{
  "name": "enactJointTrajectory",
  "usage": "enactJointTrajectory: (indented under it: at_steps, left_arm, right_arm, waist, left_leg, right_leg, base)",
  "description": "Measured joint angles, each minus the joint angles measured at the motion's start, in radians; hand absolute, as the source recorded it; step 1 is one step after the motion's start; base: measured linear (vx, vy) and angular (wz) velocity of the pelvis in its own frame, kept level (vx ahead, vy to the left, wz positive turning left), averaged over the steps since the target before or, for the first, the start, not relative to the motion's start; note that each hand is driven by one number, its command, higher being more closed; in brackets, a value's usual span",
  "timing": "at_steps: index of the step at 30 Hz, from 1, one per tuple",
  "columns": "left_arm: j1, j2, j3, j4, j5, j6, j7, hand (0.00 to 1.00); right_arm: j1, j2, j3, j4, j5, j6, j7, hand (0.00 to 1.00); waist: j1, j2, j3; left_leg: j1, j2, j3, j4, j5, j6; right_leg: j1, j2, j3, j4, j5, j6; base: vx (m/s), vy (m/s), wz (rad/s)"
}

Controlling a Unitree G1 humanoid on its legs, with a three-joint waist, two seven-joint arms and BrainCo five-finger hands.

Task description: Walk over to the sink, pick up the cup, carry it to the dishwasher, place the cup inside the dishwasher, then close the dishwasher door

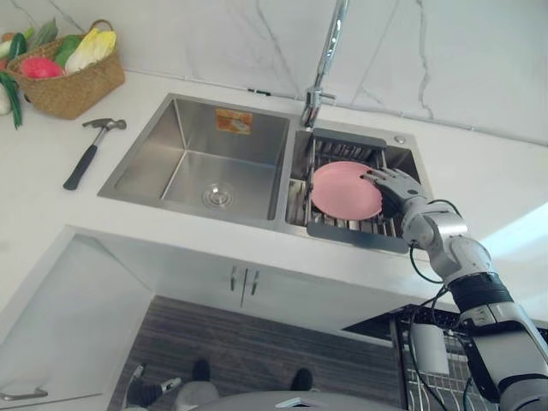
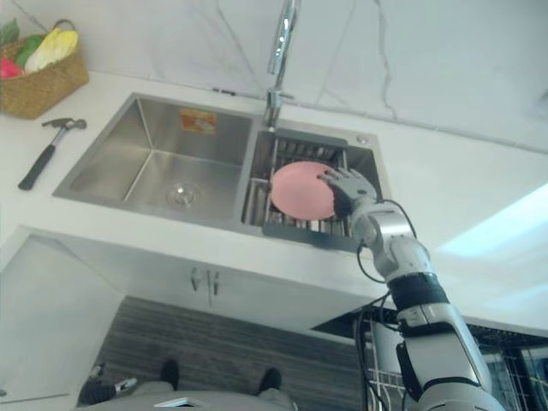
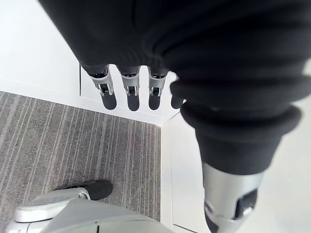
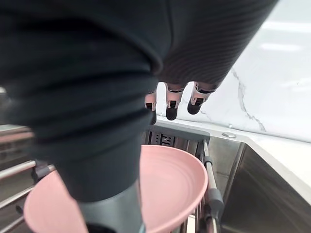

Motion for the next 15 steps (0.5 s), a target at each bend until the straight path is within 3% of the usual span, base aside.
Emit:
enactJointTrajectory:
  at_steps: [15]
  left_arm:
    - [-0.003,0.015,-0.044,-0.031,-0.040,0.002,0.000,0.00]
  right_arm:
    - [-0.070,-0.027,0.067,0.053,-0.034,-0.004,0.015,0.00]
  waist:
    - [0.014,-0.007,0.054]
  left_leg:
    - [-0.010,-0.003,-0.016,0.000,0.006,0.002]
  right_leg:
    - [0.000,-0.001,-0.013,0.000,0.001,-0.001]
  base:
    - [0.00,0.000,0.02]
